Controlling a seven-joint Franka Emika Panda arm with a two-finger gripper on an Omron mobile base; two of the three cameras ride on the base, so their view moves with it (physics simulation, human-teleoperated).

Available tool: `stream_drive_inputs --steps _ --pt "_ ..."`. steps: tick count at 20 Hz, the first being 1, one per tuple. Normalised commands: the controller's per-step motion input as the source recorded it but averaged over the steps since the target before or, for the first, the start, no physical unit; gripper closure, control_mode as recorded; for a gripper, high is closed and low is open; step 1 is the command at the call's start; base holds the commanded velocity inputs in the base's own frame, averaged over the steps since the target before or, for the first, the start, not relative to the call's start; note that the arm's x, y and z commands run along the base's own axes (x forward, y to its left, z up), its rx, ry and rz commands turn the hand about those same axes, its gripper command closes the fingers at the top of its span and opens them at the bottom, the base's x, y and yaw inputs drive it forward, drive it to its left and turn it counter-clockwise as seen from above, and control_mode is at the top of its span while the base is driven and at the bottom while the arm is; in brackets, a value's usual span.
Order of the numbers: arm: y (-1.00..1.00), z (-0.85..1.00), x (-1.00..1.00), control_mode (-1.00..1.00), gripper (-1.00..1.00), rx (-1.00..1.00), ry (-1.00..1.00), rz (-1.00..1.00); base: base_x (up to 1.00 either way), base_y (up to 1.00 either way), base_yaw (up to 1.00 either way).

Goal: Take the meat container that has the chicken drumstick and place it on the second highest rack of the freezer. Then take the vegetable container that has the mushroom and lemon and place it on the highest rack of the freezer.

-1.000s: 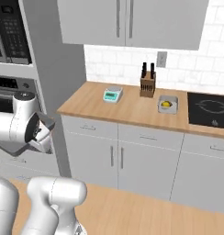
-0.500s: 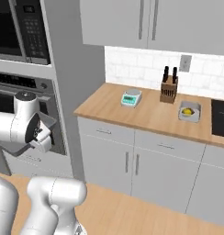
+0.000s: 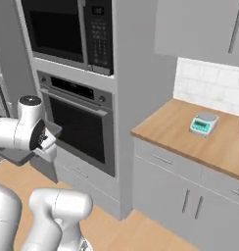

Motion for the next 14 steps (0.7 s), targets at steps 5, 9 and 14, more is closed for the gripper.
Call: stream_drive_inputs --steps 5,9,14 --pt "0.0 0.0 0.0 1.0 1.0 0.0 0.0 0.0 0.93 0.97 0.17" --pt "0.0 0.0 0.0 1.0 1.0 0.0 0.0 0.0 0.95 0.94 0.1" --pt "0.0 0.0 0.0 1.0 1.0 0.0 0.0 0.0 0.82 0.96 0.07"
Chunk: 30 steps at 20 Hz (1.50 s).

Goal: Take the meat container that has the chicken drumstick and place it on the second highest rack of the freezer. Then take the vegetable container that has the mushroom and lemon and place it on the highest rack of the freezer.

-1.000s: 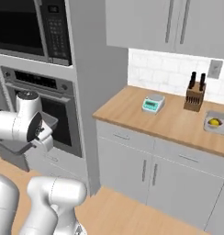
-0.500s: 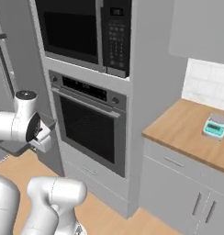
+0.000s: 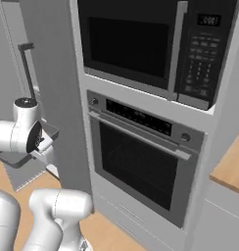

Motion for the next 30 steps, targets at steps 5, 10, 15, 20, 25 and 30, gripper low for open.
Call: stream_drive_inputs --steps 5,10,15,20,25,30 --pt "0.0 0.0 0.0 1.0 1.0 0.0 0.0 0.0 0.62 0.94 0.02" --pt "0.0 0.0 0.0 1.0 1.0 0.0 0.0 0.0 0.78 0.62 0.0" --pt "0.0 0.0 0.0 1.0 1.0 0.0 0.0 0.0 0.57 0.32 -0.05" --pt "0.0 0.0 0.0 1.0 1.0 0.0 0.0 0.0 0.53 0.38 -0.04" --pt "0.0 0.0 0.0 1.0 1.0 0.0 0.0 0.0 0.5 0.31 -0.07" --pt "0.0 0.0 0.0 1.0 1.0 0.0 0.0 0.0 0.38 0.11 -0.18"
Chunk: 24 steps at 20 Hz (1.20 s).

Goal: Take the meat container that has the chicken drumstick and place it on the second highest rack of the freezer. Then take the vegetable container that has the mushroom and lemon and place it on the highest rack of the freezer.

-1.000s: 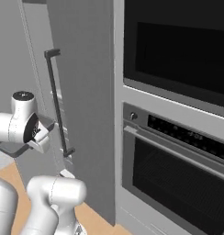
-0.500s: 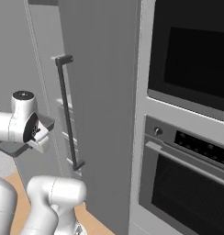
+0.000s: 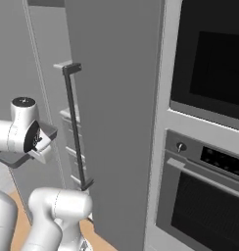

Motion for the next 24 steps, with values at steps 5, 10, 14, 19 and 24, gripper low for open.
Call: stream_drive_inputs --steps 5,10,14,19,24 --pt "0.0 0.0 0.0 1.0 1.0 0.0 0.0 0.0 0.44 0.27 -0.17" --pt "0.0 0.0 0.0 1.0 1.0 0.0 0.0 0.0 0.39 0.33 -0.19" --pt "0.0 0.0 0.0 1.0 1.0 0.0 0.0 0.0 0.47 0.23 -0.24" --pt "0.0 0.0 0.0 1.0 1.0 0.0 0.0 0.0 0.51 0.11 -0.22" --pt "0.0 0.0 0.0 1.0 1.0 0.0 0.0 0.0 0.32 0.42 -0.15"
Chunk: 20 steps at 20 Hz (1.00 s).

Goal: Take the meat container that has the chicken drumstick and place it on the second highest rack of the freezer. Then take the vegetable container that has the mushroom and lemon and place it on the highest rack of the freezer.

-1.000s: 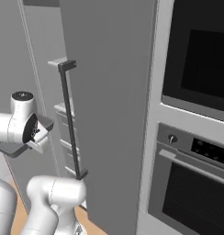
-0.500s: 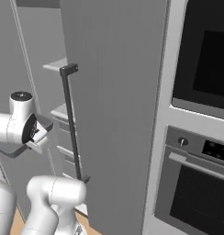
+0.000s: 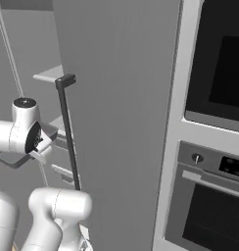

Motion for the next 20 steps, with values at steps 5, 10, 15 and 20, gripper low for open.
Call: stream_drive_inputs --steps 5,10,15,20 --pt "0.0 0.0 0.0 1.0 1.0 0.0 0.0 0.0 0.25 0.47 -0.07" --pt "0.0 0.0 0.0 1.0 1.0 0.0 0.0 0.0 0.32 0.2 -0.06" --pt "0.0 0.0 0.0 1.0 1.0 0.0 0.0 0.0 0.33 0.26 -0.07" --pt "0.0 0.0 0.0 1.0 1.0 0.0 0.0 0.0 0.26 0.3 -0.05"
